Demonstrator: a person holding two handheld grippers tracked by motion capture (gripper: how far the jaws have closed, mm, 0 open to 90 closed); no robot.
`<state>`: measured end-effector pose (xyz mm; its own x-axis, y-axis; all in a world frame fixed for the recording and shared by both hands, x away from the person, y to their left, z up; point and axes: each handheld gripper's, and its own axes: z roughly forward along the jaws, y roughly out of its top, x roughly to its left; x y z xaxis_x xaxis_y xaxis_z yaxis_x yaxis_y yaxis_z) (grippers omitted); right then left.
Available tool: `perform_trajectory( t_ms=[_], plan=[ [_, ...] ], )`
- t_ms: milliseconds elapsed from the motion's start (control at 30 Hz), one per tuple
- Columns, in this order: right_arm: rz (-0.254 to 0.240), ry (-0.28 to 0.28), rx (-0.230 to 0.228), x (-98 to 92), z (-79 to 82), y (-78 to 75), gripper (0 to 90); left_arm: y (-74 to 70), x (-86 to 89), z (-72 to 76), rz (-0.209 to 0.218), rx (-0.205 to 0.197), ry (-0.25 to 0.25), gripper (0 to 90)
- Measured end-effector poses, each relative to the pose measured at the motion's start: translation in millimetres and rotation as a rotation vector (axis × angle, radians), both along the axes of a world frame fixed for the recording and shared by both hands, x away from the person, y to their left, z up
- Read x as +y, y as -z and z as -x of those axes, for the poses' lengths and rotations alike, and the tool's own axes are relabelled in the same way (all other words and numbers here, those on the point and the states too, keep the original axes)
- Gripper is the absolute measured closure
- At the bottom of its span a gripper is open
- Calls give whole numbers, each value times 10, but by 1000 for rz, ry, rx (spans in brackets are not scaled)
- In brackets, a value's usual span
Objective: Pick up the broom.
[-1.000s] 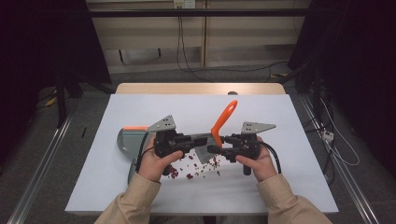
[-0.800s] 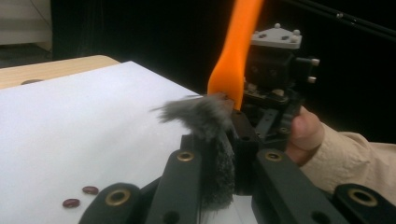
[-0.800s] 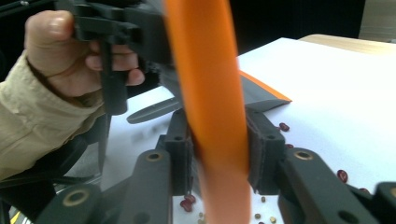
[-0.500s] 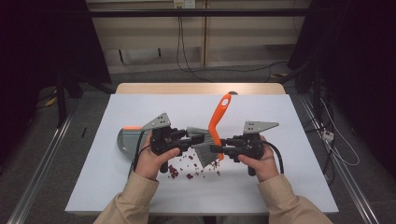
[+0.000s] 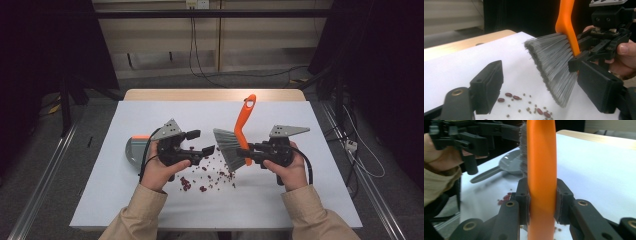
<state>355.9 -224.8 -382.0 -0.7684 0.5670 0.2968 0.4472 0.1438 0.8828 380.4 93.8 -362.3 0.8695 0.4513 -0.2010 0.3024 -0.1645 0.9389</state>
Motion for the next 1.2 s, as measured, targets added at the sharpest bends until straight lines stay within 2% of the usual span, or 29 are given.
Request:
perform_trajectory(
  t_ms=[167,233,367,500,733,900,1200],
  plan=[
    [47,46,-7,-50,-5,-18,702,-2,86,-23,-18,-2,-43,134],
    [44,64,0,-81,-9,-21,702,1,127,-33,-22,-4,-56,126],
    [94,108,1,-134,-11,-41,702,-16,215,-35,-42,-16,-76,93],
    [121,145,9,-194,-18,-50,702,-19,296,-32,-77,-39,-94,90],
    [174,194,9,-264,-14,-67,702,27,428,-41,-85,-31,-117,90],
    [244,223,2,-306,-22,-71,702,39,486,-35,-93,-36,-123,90],
    [332,282,38,-379,-76,16,702,73,554,-41,-107,-40,-134,90]
  ],
)
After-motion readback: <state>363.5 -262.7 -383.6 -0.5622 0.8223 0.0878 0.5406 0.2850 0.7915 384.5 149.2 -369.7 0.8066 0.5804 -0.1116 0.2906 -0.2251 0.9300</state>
